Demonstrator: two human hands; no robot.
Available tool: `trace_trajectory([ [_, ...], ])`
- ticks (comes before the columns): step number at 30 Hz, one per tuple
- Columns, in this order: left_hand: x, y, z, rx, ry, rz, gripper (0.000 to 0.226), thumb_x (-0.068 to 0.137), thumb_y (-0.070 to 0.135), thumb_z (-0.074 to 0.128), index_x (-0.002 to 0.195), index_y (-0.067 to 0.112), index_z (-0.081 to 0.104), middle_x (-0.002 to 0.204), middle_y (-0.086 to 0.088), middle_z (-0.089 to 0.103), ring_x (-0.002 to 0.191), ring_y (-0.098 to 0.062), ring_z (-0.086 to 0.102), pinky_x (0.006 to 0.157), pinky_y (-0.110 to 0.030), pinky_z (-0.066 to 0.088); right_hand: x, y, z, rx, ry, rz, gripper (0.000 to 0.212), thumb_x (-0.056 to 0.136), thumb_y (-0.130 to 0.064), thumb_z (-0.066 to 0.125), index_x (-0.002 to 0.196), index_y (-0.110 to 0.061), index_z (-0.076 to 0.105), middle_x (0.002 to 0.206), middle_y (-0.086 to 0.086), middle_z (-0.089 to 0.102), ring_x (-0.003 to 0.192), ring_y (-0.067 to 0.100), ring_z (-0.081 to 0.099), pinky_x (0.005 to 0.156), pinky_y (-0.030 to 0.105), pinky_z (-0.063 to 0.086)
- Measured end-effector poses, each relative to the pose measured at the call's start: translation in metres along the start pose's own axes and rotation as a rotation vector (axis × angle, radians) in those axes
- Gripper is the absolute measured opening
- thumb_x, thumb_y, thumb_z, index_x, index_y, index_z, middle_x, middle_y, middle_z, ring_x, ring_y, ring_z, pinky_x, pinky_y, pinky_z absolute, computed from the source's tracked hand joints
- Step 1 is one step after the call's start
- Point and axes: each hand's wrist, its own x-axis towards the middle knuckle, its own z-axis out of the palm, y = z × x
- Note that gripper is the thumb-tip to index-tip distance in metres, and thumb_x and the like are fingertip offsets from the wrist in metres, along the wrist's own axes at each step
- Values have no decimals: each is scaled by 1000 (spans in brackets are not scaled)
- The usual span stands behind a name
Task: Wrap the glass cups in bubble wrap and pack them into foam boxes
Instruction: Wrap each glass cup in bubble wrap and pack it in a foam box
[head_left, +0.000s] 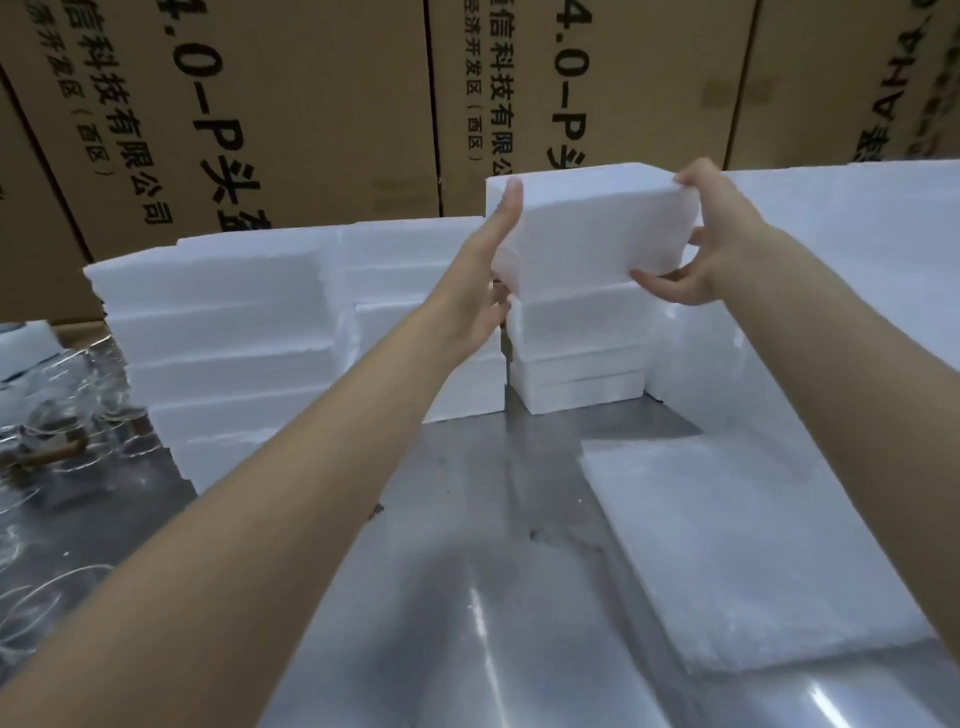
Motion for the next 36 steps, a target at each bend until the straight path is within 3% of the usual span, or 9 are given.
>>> trace_trajectory([
  [2, 19, -3, 1, 119, -43, 50, 23, 93, 48, 55, 96, 26, 60, 82, 16, 74, 82, 1, 69, 66, -9, 51, 17, -7, 2, -4, 21, -12, 33, 71, -36, 63, 96, -20, 49, 111, 3, 50, 97, 35, 52, 64, 46, 57],
  [6, 55, -30, -6, 350, 87, 92, 34, 90, 17, 63, 121, 6, 58, 128, -8, 61, 118, -21, 57, 104, -33, 43, 42, -2, 8, -36, 57, 1, 44, 74, -36, 63, 112, -22, 46, 113, 4, 47, 99, 35, 47, 63, 42, 56],
  [8, 64, -40, -8, 410, 123, 80, 42, 91, 11, 61, 132, 9, 53, 133, -8, 56, 120, -23, 54, 103, -31, 42, 50, 2, 10, -66, 60, -3, 45, 74, -37, 63, 113, -22, 46, 112, 3, 47, 98, 33, 47, 62, 41, 56],
  [15, 85, -47, -7, 520, 197, 128, 37, 92, 5, 59, 128, 9, 53, 127, -8, 56, 113, -22, 55, 86, -27, 46, 62, -4, 23, -178, 96, -83, 40, 75, -42, 65, 107, -23, 50, 105, -1, 52, 92, 25, 55, 56, 42, 58],
  [18, 91, -47, -2, 582, 248, 158, 30, 95, 12, 57, 126, 9, 55, 123, -6, 58, 108, -20, 56, 85, -27, 45, 66, -1, 25, -250, 113, -91, 30, 81, -50, 58, 97, -25, 53, 102, -6, 56, 91, 18, 61, 53, 34, 57],
  [22, 95, -53, 2, 628, 300, 149, 24, 97, 13, 53, 118, 4, 59, 118, -11, 62, 110, -27, 58, 100, -39, 47, 73, 7, 25, -356, 133, -87, 53, 87, -65, 43, 126, -30, 45, 118, -5, 46, 100, 22, 54, 58, 38, 57],
  [25, 96, -61, 1, 647, 336, 148, 24, 97, 14, 51, 116, 2, 60, 115, -13, 63, 108, -29, 59, 99, -41, 47, 78, 15, 24, -425, 134, -76, 57, 88, -68, 38, 128, -28, 41, 119, -1, 48, 92, 25, 58, 56, 37, 55],
  [30, 96, -69, 0, 670, 382, 181, 20, 98, 16, 52, 111, 4, 61, 106, -9, 64, 97, -25, 59, 88, -34, 50, 86, 20, 21, -550, 118, -86, 52, 94, -58, 33, 132, -23, 41, 124, 3, 53, 89, 23, 63, 59, 37, 52],
  [36, 88, -73, 1, 610, 367, 169, 7, 99, 12, 46, 102, 17, 51, 121, -9, 62, 110, -28, 57, 97, -40, 48, 91, 22, 24, -681, 144, -106, 38, 96, -32, 42, 129, -13, 46, 123, 9, 46, 114, 27, 51, 88, 41, 50],
])
